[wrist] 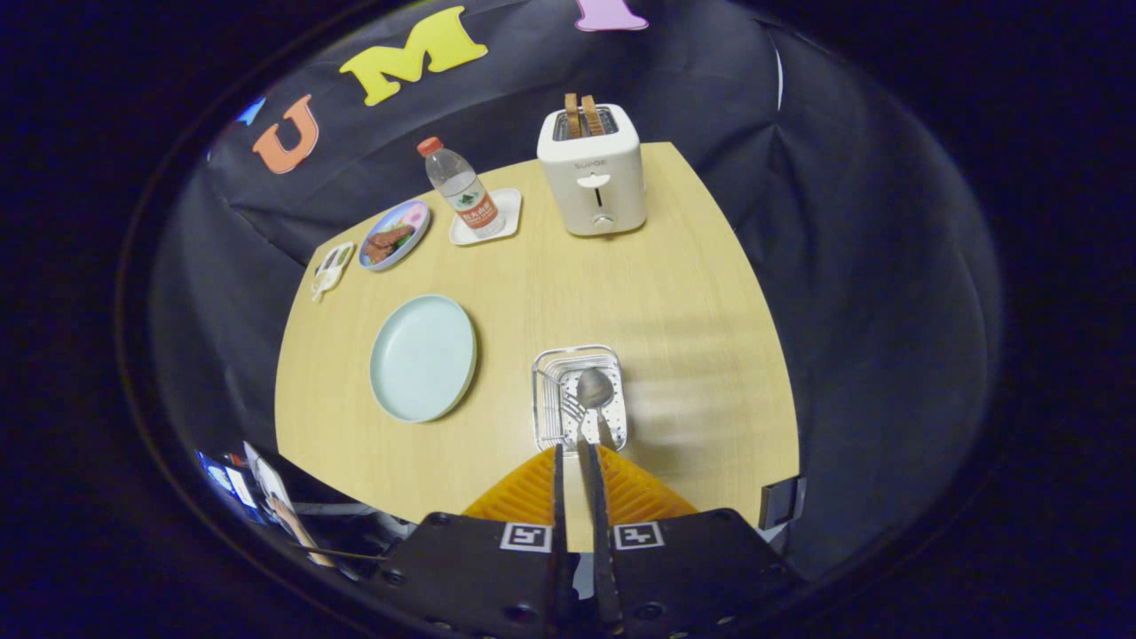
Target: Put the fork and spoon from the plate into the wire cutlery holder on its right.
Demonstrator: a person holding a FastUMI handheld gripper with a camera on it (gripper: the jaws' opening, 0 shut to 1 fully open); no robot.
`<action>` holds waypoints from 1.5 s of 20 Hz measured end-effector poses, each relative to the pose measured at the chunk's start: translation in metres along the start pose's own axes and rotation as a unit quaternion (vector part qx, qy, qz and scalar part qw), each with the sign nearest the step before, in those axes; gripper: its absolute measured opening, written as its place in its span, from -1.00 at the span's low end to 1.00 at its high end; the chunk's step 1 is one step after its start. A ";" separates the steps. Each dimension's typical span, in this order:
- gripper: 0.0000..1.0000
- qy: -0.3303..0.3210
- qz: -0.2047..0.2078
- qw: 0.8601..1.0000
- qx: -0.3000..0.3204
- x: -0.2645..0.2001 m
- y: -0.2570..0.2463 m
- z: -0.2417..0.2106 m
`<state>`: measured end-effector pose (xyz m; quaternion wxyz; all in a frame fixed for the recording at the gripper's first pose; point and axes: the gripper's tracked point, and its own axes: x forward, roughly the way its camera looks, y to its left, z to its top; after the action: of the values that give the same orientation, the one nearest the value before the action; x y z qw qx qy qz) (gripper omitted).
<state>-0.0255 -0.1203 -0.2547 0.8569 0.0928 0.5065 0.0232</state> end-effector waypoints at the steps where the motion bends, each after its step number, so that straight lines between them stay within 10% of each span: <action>1: -0.56 -0.009 0.005 1.000 -0.001 -0.003 0.004 0.003; 7: -0.20 -0.163 0.016 0.985 -0.044 -0.054 0.042 0.055; 19: 0.81 -0.500 0.017 0.860 -0.100 -0.245 0.097 0.116; 24: 0.88 -0.535 0.039 0.835 -0.119 -0.268 0.102 0.107; 30: 0.88 -0.523 0.032 0.841 -0.135 -0.252 0.079 0.097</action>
<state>-0.0592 -0.0896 0.0231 0.9973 -0.0091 -0.0280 0.0672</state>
